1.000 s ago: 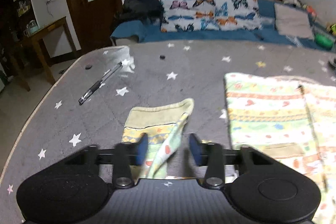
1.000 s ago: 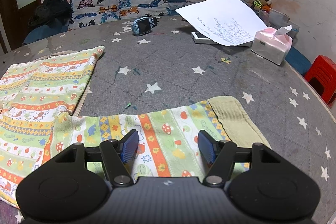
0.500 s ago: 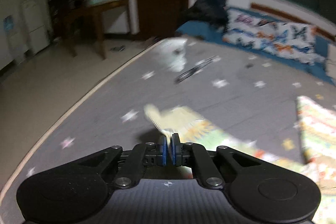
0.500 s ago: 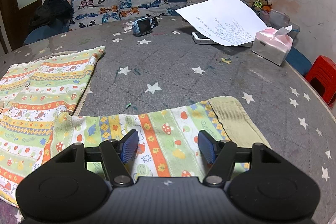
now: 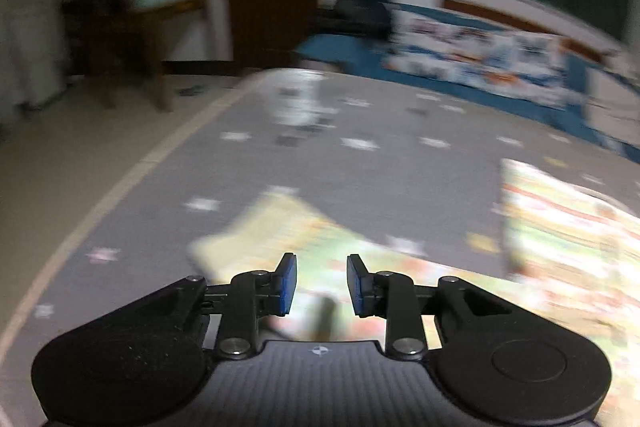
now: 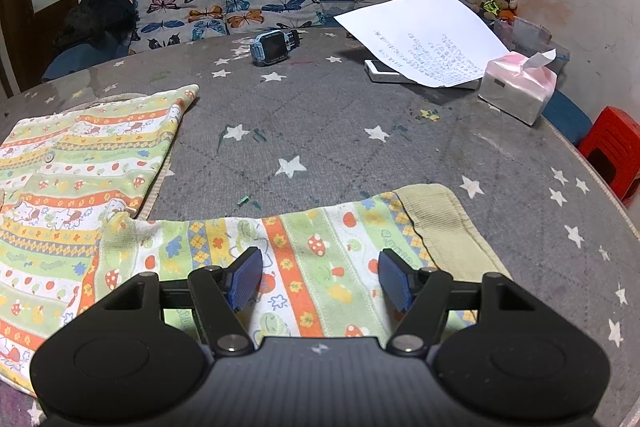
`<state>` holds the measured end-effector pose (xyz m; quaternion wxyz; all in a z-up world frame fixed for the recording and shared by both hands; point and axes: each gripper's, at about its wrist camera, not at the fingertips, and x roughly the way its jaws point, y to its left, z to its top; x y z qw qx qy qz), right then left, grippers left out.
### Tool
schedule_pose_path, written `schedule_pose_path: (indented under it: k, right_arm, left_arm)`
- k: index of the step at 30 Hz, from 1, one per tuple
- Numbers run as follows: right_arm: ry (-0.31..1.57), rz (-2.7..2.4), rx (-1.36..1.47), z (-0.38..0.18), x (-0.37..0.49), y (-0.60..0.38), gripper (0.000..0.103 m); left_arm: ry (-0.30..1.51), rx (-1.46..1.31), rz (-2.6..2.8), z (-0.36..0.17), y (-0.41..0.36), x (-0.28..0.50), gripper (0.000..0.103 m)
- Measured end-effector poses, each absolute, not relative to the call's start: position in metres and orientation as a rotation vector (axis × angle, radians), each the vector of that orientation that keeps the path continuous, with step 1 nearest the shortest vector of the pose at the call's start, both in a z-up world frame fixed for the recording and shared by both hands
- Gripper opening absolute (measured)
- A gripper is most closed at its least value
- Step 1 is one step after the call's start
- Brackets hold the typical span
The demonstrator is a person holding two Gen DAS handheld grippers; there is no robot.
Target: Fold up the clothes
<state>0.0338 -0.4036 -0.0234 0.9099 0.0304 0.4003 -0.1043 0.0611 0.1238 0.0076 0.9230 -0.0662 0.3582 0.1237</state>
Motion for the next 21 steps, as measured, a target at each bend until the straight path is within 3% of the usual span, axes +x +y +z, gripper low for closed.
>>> schedule_pose_path:
  k: [7, 15, 21]
  right_arm:
    - [0.821, -0.216, 0.066, -0.024, 0.033, -0.404, 0.067]
    - [0.821, -0.213, 0.056, -0.023, 0.031, -0.408, 0.070]
    - [0.795, -0.189, 0.017, -0.012, 0.023, -0.393, 0.070]
  left_arm:
    - [0.788, -0.073, 0.057, -0.016, 0.060, 0.074, 0.030]
    - [0.793, -0.037, 0.132, -0.028, 0.078, 0.069, 0.037]
    - [0.786, -0.046, 0.161, -0.016, 0.088, 0.060, 0.036]
